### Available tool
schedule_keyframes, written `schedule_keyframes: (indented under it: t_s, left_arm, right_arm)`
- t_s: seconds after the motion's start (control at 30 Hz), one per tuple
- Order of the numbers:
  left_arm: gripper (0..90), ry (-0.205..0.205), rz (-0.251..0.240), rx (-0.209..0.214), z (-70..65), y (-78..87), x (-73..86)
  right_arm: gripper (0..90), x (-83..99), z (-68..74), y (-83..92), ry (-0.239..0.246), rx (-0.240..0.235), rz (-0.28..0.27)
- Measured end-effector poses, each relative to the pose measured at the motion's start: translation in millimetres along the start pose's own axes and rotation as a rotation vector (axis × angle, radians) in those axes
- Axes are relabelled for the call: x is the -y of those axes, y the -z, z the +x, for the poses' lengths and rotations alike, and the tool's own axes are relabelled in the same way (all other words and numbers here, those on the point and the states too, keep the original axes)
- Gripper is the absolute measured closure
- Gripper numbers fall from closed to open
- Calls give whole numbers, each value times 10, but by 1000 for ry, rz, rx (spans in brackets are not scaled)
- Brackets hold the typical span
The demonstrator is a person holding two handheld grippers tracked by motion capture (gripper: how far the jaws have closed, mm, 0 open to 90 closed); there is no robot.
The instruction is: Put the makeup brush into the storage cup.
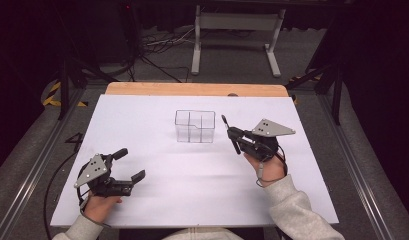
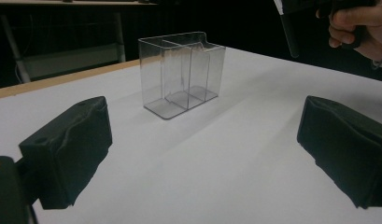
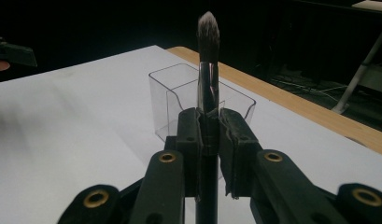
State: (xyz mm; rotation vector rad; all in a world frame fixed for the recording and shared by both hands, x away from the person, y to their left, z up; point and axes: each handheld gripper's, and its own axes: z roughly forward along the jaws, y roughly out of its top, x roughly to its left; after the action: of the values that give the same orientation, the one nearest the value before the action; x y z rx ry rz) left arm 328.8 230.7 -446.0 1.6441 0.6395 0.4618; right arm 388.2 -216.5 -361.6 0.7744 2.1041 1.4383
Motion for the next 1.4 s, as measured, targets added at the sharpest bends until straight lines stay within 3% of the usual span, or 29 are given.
schedule_keyframes:
  t_s: [0.57, 0.87, 1.2, 1.4]
  left_arm:
    - [40, 5, 3, 3, 2, -2, 2]
    - [40, 7, 0, 4, 8, -2, 4]
    - [41, 7, 0, 6, 11, -1, 2]
    - [41, 8, -2, 6, 11, -3, 3]
  right_arm:
    - [789, -197, -69, -174, 14, 11, -25]
    - [789, -269, -129, -329, -16, 8, -47]
    - [789, -349, -129, -489, 9, 20, -41]
    - [789, -370, -163, -545, -3, 20, -43]
